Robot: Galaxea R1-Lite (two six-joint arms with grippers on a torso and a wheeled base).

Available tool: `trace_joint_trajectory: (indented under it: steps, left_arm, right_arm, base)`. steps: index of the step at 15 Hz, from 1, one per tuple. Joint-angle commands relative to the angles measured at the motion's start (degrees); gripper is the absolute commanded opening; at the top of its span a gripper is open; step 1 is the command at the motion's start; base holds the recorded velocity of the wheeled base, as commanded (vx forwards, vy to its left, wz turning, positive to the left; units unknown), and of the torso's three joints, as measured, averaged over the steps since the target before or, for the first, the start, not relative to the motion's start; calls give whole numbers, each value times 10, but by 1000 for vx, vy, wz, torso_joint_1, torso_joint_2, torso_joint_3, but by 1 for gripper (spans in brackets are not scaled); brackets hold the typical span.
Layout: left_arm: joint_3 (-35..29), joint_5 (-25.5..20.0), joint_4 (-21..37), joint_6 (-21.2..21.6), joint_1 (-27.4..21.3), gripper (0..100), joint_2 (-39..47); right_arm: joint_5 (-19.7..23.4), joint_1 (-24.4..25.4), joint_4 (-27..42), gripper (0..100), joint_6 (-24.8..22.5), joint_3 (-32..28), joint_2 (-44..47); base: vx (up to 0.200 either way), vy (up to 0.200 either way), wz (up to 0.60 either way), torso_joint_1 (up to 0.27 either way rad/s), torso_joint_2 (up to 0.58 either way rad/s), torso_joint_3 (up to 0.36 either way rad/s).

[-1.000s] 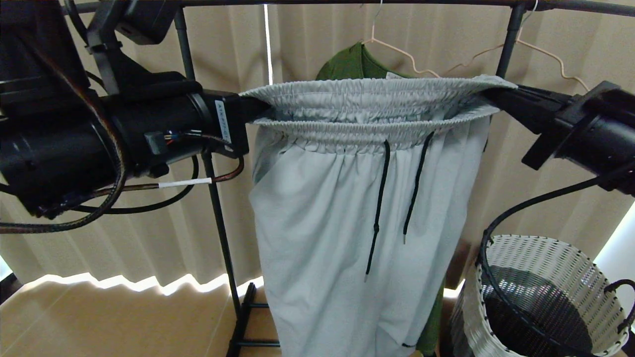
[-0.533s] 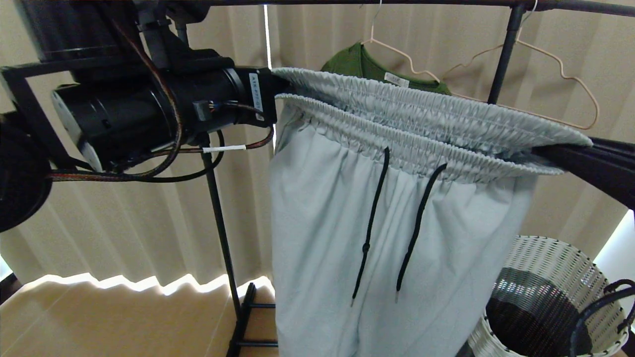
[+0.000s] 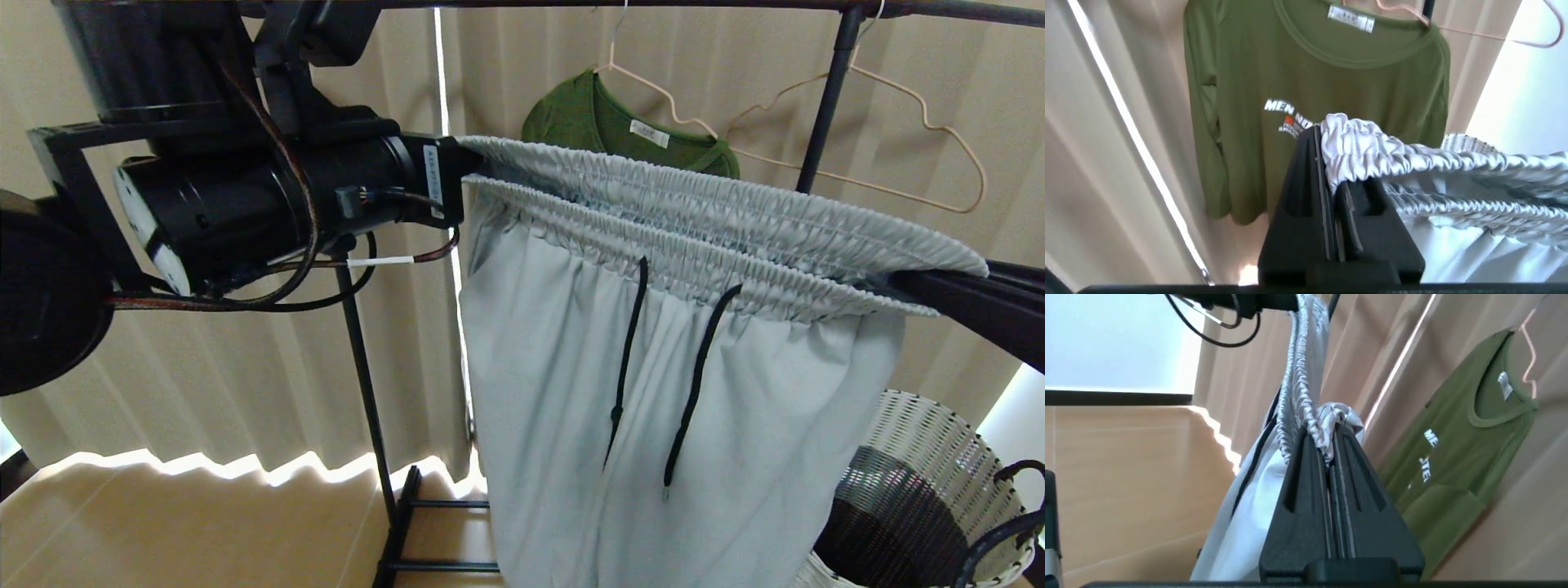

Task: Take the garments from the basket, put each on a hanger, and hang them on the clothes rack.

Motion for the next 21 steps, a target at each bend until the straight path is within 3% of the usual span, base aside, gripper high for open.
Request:
trace_joint_trajectory:
  steps: [1, 2, 4, 6, 9, 11, 17, 19, 21]
  left_arm:
    - [28, -2, 14, 19, 2, 0, -31]
    - [49, -6, 28, 41, 2, 0, -57]
    - [74, -22, 64, 43, -4, 0, -100]
    - [82, -66, 124, 45, -16, 0, -161]
    - [92, -152, 205, 45, -31, 0, -237]
    - [117, -199, 207, 46, -52, 0, -267]
    - [147, -200, 202, 48, -72, 0, -281]
    - [142, -197, 184, 57, -41, 0, -264]
    - [147, -194, 153, 128, 31, 0, -236]
  right_arm:
    - [-3, -52, -2, 0, -2, -14, 23]
    - [-10, -69, -5, 0, -2, -29, 40]
    - [-50, -76, -7, 0, 0, -67, 79]
    - [-94, -74, -13, 0, 1, -99, 124]
    - [-94, -51, -53, 0, 2, -129, 175]
    - [-94, -37, -80, 0, 2, -154, 217]
    - [-96, -26, -88, 0, 2, -169, 243]
    - [-116, -28, -86, 0, 1, -170, 237]
    - [-123, -29, -83, 0, 0, -168, 227]
  base:
    - [0, 0, 0, 0, 0, 0]
    - [0, 0, 0, 0, 0, 0]
    - [0, 0, 0, 0, 0, 0]
    - [0, 0, 0, 0, 0, 0]
    - [0, 0, 0, 0, 0, 0]
    - [0, 0, 0, 0, 0, 0]
    - [0, 0, 0, 0, 0, 0]
    - [0, 0, 0, 0, 0, 0]
    - [0, 0, 0, 0, 0, 0]
